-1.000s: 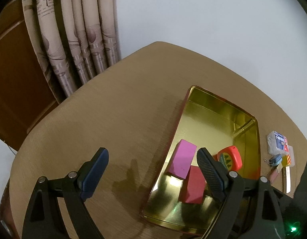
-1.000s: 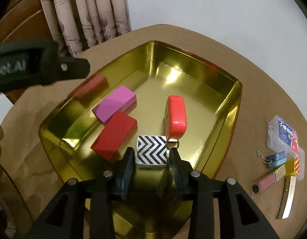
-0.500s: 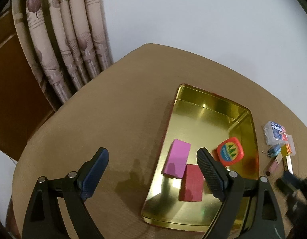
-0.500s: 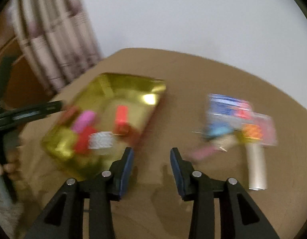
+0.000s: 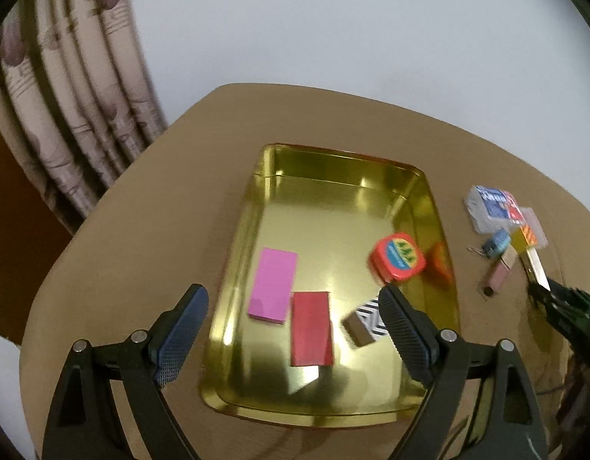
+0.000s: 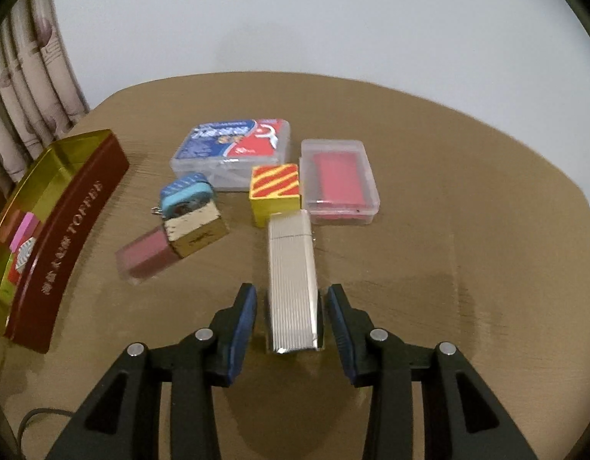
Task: Organize rigid objects
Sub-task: 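Grasp the silver ribbed bar with the right tool, then grasp the pink tube with gold cap with the left tool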
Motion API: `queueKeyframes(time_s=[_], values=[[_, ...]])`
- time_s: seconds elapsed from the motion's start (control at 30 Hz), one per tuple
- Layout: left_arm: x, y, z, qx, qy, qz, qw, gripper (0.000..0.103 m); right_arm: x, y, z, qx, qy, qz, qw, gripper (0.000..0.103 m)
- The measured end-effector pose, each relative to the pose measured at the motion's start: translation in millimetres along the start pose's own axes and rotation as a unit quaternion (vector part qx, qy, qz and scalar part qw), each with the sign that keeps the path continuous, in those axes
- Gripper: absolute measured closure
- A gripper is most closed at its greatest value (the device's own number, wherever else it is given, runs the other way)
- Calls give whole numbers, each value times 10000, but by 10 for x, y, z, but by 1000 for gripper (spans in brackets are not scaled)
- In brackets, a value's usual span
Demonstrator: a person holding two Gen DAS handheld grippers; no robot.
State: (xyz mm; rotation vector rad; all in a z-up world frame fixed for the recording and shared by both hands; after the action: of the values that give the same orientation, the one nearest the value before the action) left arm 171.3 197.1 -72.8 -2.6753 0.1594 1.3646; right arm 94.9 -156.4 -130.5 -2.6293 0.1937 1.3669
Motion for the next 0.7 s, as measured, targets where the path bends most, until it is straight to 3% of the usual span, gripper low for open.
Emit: queueKeyframes(time_s=[0.2,0.27,0.4,0.7], values=[[-35,420,0,526,129,283,9981,15,60,-55,-46,-190,359,16,9992,64],[-49,579,3,719,147,379,9966,14,48,-83,-35,-306,443,53,9985,73],[-26,948,-6,1125,75,498,9924,14,3,-35,-3,-273,481,-32,9985,73],[125,1899,-39,1832,-192,1131,9764,14,-148,517,188,56,508,220,9985,73]])
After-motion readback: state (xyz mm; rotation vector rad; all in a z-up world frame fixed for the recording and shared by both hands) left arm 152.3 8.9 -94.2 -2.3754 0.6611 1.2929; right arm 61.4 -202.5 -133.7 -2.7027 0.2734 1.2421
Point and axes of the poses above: each gripper's, at about its wrist camera, not at the fingertips, and x roughly the way its jaws point, y to its right, z to its underside, the point moved 7 cm from there along x, roughly the way its jaws point, and after that the axes turned 6 degrees about x, right-handed, at the moved point
